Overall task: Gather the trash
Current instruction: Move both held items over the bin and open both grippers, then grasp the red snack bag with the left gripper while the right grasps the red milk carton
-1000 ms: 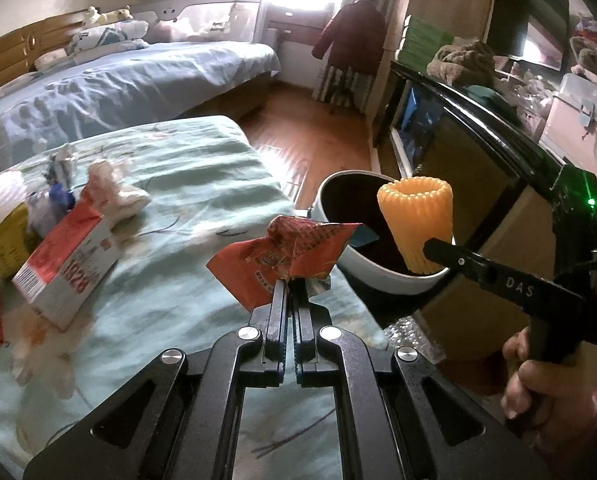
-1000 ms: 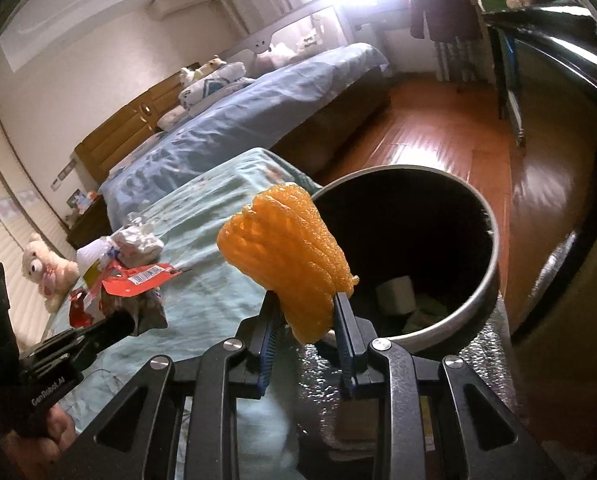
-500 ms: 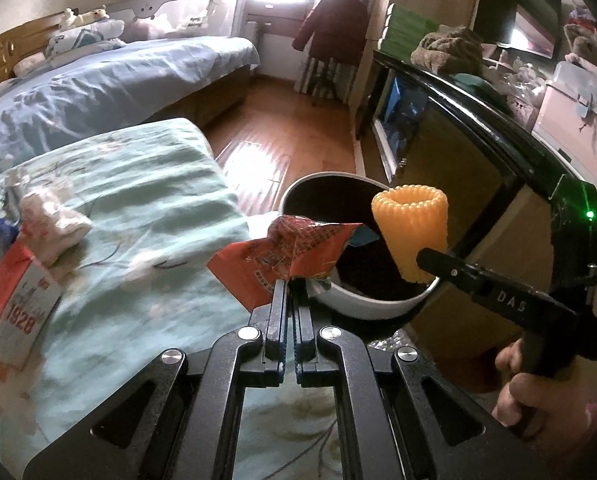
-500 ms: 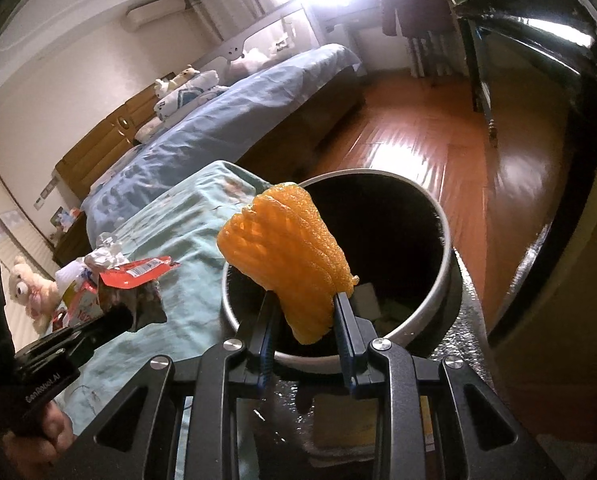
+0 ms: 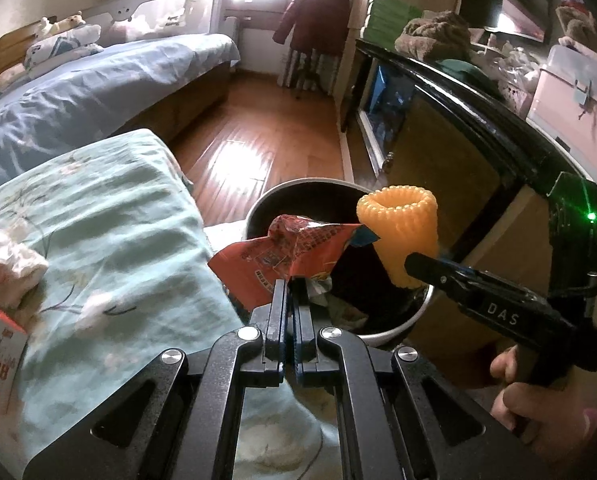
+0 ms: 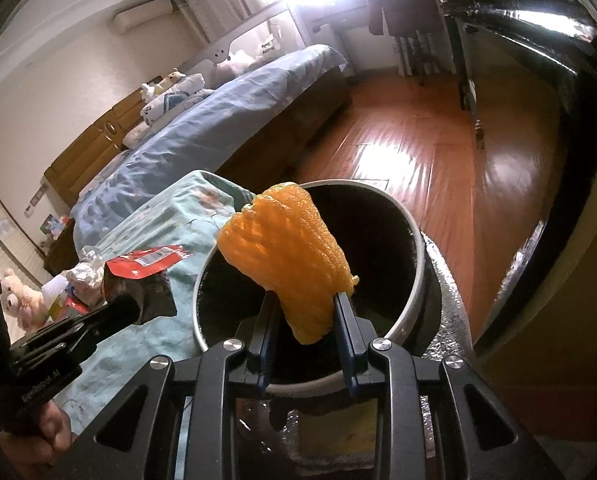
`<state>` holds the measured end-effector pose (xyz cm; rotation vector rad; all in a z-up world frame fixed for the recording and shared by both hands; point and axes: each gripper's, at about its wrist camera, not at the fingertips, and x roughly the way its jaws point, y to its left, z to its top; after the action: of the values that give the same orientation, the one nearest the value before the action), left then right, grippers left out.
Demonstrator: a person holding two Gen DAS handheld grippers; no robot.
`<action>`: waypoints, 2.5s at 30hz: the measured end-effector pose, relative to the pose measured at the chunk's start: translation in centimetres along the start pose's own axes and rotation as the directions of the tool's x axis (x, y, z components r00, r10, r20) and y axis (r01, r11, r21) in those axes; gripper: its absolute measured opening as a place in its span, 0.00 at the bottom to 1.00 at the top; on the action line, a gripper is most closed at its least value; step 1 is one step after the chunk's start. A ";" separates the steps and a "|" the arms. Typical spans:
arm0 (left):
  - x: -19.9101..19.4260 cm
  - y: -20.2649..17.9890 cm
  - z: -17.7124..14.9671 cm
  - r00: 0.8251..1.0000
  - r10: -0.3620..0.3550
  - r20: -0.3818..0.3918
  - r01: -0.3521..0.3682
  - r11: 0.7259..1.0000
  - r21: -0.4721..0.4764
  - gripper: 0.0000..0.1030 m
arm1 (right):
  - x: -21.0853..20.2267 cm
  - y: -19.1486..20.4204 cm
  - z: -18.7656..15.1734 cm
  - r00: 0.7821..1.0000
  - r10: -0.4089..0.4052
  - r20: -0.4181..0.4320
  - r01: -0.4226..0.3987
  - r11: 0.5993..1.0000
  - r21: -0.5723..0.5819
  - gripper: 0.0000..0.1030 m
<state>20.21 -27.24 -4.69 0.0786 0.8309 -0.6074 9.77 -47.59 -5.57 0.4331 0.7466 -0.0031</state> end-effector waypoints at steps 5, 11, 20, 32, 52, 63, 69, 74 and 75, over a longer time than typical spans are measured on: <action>0.8 -0.4 0.6 1.000 -0.003 -0.009 0.003 1.000 0.005 0.02 | 0.2 -0.2 0.5 1.000 -0.011 0.003 0.011 1.000 -0.002 0.28; 1.6 -0.7 1.2 1.000 -0.006 -0.017 0.006 1.000 0.005 0.02 | 0.4 0.0 0.8 1.000 -0.025 0.010 0.025 1.000 -0.012 0.30; 1.8 -1.0 1.5 1.000 0.003 -0.013 -0.003 1.000 -0.005 0.37 | 0.8 -0.4 1.1 0.999 -0.044 0.003 0.044 0.999 -0.002 0.55; -0.8 1.6 -1.3 0.999 0.042 -0.008 -0.043 0.997 -0.068 0.41 | -0.3 1.2 0.6 1.000 -0.017 0.024 0.017 1.000 -0.014 0.73; -9.6 11.4 -9.0 0.983 0.184 0.017 -0.171 0.944 -0.282 0.45 | 1.1 11.6 -3.2 0.981 0.179 -0.076 -0.186 0.976 -0.113 0.84; -13.8 16.4 -13.0 0.965 0.263 0.017 -0.236 0.890 -0.390 0.45 | 1.8 16.9 -5.2 0.945 0.295 -0.143 -0.320 0.924 -0.207 0.86; -15.4 19.4 -14.2 0.950 0.312 0.010 -0.277 0.854 -0.440 0.45 | 2.4 20.0 -5.6 0.917 0.348 -0.196 -0.394 0.869 -0.299 0.91; -16.5 22.0 -14.7 0.941 0.339 0.008 -0.293 0.822 -0.488 0.45 | 3.2 23.4 -6.2 0.886 0.386 -0.257 -0.461 0.796 -0.393 0.95; -16.6 22.2 -14.7 0.939 0.343 0.008 -0.295 0.819 -0.493 0.45 | 3.4 24.0 -6.3 0.881 0.391 -0.266 -0.470 0.783 -0.408 0.95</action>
<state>13.74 3.41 -6.58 -0.2669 0.8321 -0.0685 11.79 -22.80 -2.78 0.1357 0.7698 0.6471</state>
